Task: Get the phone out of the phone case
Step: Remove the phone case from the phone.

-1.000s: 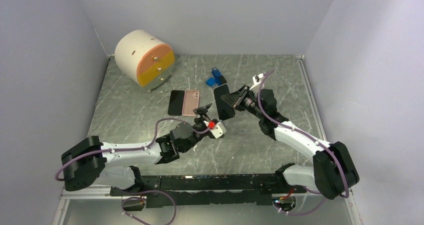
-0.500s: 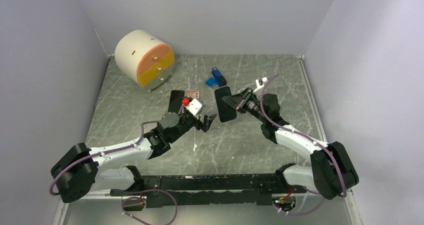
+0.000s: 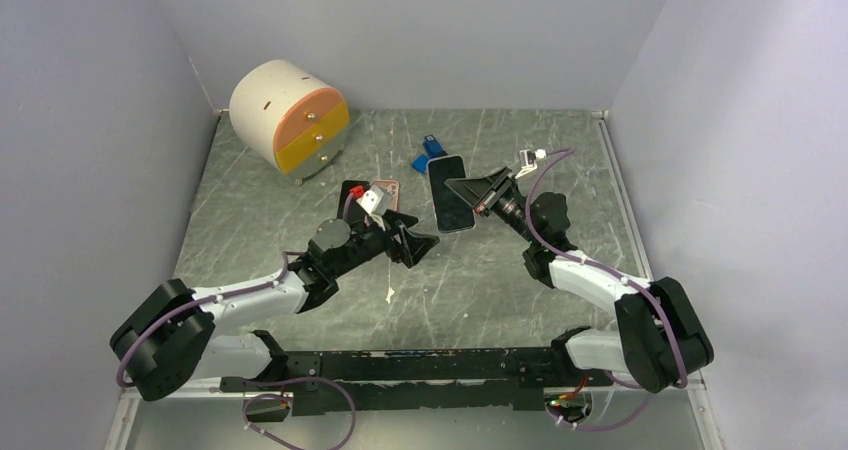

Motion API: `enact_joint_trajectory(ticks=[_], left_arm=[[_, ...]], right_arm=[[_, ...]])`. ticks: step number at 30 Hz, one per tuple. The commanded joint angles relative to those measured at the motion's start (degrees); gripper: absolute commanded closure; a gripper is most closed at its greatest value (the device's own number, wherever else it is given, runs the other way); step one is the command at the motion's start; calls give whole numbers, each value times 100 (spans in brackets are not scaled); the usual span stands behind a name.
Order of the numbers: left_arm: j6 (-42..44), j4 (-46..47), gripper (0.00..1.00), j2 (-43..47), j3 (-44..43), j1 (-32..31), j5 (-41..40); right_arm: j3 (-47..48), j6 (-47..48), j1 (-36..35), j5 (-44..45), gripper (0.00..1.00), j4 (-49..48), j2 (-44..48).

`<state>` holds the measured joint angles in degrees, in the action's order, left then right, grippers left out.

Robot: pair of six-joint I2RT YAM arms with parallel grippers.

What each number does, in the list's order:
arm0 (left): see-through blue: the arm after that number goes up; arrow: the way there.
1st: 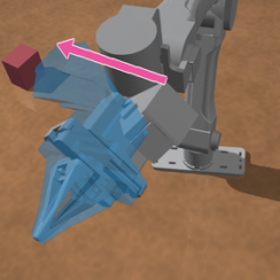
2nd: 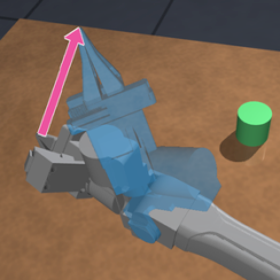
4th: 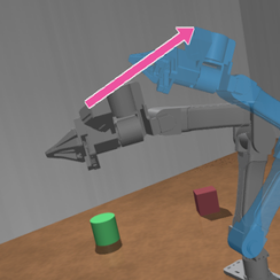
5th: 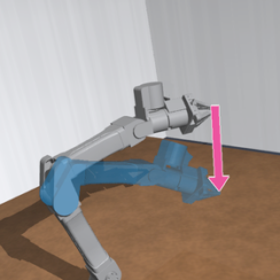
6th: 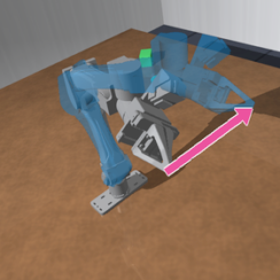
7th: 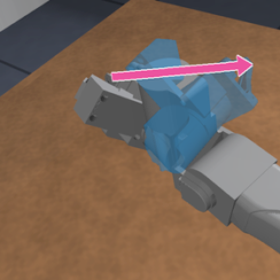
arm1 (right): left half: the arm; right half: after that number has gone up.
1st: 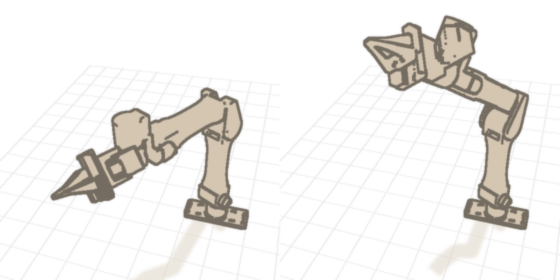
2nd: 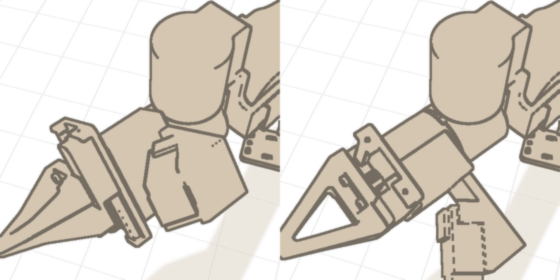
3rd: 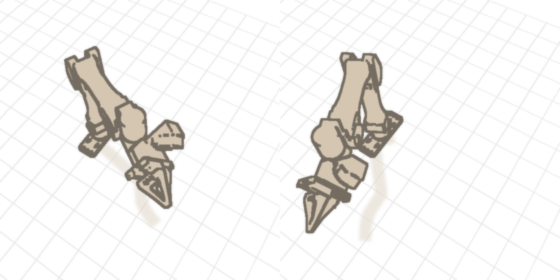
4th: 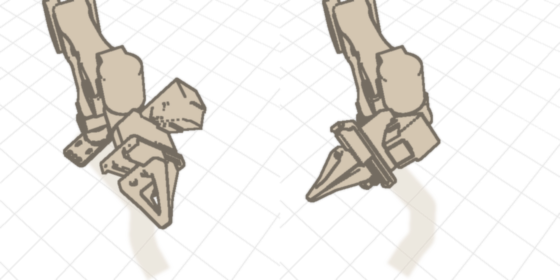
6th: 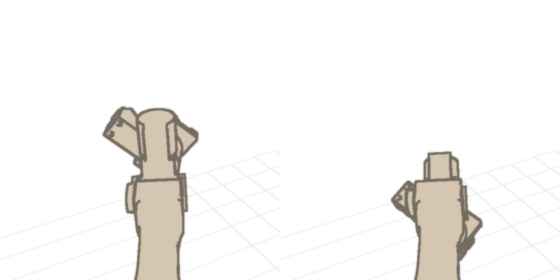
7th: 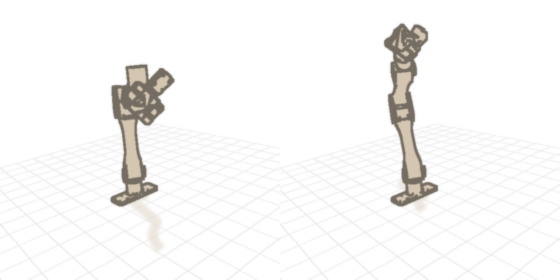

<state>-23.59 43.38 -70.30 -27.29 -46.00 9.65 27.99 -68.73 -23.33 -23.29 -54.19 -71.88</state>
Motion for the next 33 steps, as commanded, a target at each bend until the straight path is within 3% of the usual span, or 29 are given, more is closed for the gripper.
enact_joint_trajectory(ticks=[1, 17, 33], left_arm=[[-447, 710, 16, -2, -20, 53, 546], [-695, 1071, 23, -347, -87, 188, 595], [-1225, 1358, 21, -367, -31, 513, 889]], right_arm=[[119, -227, 11, -136, 100, -889, 45], [136, -343, -12, -234, 100, -1043, 55], [154, -290, -31, -288, 100, -1103, -90]])
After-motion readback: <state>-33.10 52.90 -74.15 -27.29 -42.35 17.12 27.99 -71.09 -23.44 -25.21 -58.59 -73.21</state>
